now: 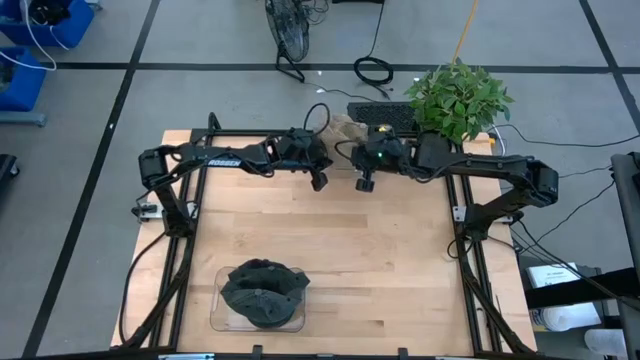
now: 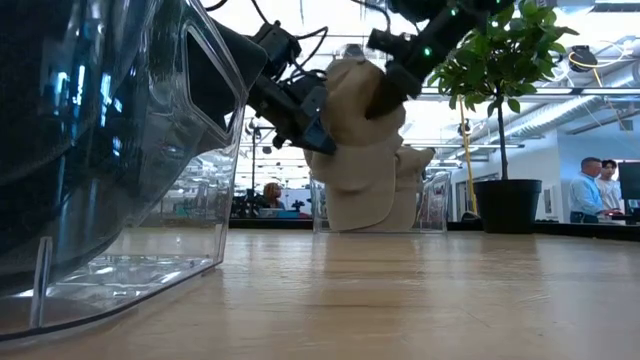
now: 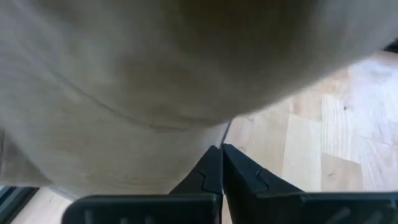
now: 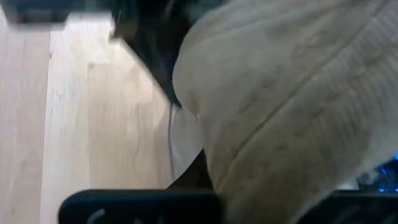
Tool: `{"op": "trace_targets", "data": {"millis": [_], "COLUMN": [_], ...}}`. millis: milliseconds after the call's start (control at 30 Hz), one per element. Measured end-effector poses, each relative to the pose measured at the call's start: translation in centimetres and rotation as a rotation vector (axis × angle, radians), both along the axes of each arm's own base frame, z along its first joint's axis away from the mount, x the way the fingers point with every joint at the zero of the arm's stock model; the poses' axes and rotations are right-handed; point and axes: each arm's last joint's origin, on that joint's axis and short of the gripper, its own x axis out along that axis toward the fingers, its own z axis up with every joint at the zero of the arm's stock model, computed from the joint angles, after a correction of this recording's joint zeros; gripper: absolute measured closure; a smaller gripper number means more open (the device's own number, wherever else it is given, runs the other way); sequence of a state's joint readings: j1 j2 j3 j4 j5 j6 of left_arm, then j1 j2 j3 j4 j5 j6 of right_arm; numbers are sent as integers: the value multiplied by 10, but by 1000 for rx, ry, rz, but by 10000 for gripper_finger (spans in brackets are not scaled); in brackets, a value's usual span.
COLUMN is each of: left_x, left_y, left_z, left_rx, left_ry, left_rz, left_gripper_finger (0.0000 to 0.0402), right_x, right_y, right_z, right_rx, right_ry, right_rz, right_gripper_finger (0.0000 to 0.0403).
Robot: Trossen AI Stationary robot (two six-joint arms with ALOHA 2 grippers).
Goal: Pick & Place hat
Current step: Put the brown cap into the top transparent bin
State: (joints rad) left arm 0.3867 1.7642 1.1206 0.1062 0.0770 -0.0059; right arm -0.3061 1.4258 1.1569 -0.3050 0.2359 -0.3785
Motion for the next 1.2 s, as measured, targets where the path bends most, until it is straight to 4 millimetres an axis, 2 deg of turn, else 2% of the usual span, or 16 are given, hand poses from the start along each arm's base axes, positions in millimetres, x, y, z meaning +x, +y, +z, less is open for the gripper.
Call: {"op": "trace_targets", "data": {"millis": [100, 333, 467, 633, 733, 833, 1000, 1200], "left_x": [-1, -2, -5, -9, -13, -16, -17, -15], "left_y": [0, 1, -4, -8, -9, -10, -11, -10], "left_z": [-1, 3, 17, 33, 40, 45, 51, 58], "left_rx": [2, -25, 22, 69, 53, 53, 79, 120], "left_ry": [11, -13, -45, -82, -89, -103, -120, -188], "left_rz": [-2, -6, -48, -65, -54, -52, -53, -54], "left_gripper_finger": [390, 392, 378, 389, 397, 389, 380, 397], "right_x": [-2, -4, -7, -2, -2, -2, 3, 4], "right_y": [1, -1, -4, -13, -20, -23, -23, -23], "right_z": [-13, -16, -15, -10, -23, -35, -29, -28], "right_rx": [10, 45, 50, 68, 130, 164, 169, 177], "right_ry": [14, 9, 19, -85, -37, 34, -43, -70], "right_rz": [-4, -37, -52, -26, -43, -62, -6, 7], "right_gripper_finger": [403, 403, 403, 403, 403, 403, 403, 403]}}
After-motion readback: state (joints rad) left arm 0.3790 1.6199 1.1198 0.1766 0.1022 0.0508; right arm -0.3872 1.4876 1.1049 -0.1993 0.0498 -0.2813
